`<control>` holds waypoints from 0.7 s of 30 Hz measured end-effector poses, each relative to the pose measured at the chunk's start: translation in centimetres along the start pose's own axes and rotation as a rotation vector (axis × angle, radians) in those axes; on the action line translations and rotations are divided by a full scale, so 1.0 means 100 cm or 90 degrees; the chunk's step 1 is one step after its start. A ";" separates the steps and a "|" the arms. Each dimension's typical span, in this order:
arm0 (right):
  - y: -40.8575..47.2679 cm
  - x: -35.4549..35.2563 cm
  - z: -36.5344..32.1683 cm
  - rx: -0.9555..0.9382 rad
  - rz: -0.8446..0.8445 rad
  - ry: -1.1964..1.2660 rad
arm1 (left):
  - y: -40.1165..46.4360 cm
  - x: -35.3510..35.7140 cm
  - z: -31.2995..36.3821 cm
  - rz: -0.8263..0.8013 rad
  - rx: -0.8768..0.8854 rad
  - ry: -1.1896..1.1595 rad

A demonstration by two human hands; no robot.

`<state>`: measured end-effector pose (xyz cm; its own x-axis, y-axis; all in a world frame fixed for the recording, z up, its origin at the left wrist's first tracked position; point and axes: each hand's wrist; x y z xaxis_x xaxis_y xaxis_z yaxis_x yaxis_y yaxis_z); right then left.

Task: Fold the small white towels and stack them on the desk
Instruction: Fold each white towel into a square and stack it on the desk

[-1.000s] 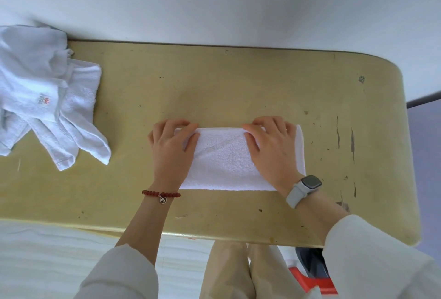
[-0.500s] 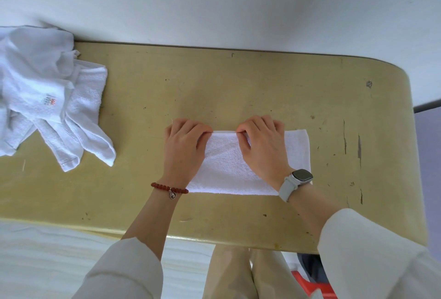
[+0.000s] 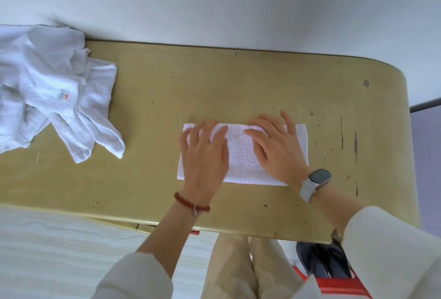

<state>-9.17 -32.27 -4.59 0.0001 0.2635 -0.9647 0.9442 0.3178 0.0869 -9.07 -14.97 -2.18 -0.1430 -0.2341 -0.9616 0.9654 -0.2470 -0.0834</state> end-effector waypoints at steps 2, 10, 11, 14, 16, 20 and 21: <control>-0.019 -0.001 0.014 0.005 -0.040 -0.025 | -0.031 0.013 0.007 -0.093 0.020 0.034; -0.052 -0.010 -0.017 0.055 -0.157 -0.003 | -0.007 0.018 -0.049 -0.135 0.135 0.121; -0.056 -0.010 -0.027 0.023 -0.162 0.021 | -0.001 0.013 -0.057 -0.129 0.135 0.136; -0.063 -0.007 -0.042 -0.027 -0.147 0.074 | 0.007 0.000 -0.069 -0.074 0.083 0.133; -0.062 -0.005 -0.040 -0.043 -0.103 0.104 | -0.002 -0.003 -0.064 -0.013 0.035 0.071; -0.069 -0.006 -0.031 -0.216 -0.067 0.099 | -0.050 0.006 -0.037 0.102 0.080 -0.045; -0.072 -0.006 -0.028 -0.258 -0.087 0.090 | -0.064 0.010 -0.030 0.105 0.111 -0.077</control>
<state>-16.91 -32.14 -3.90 -0.1868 0.3071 -0.9332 0.7273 0.6818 0.0788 -14.78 -10.77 -3.41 -0.0214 -0.3922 -0.9197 0.9273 -0.3516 0.1284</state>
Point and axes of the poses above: each hand's wrist, its own y-axis towards the middle knuckle, its own x-axis out of the palm, z = x × y, and after that the axes turned 9 degrees about -z, right-handed
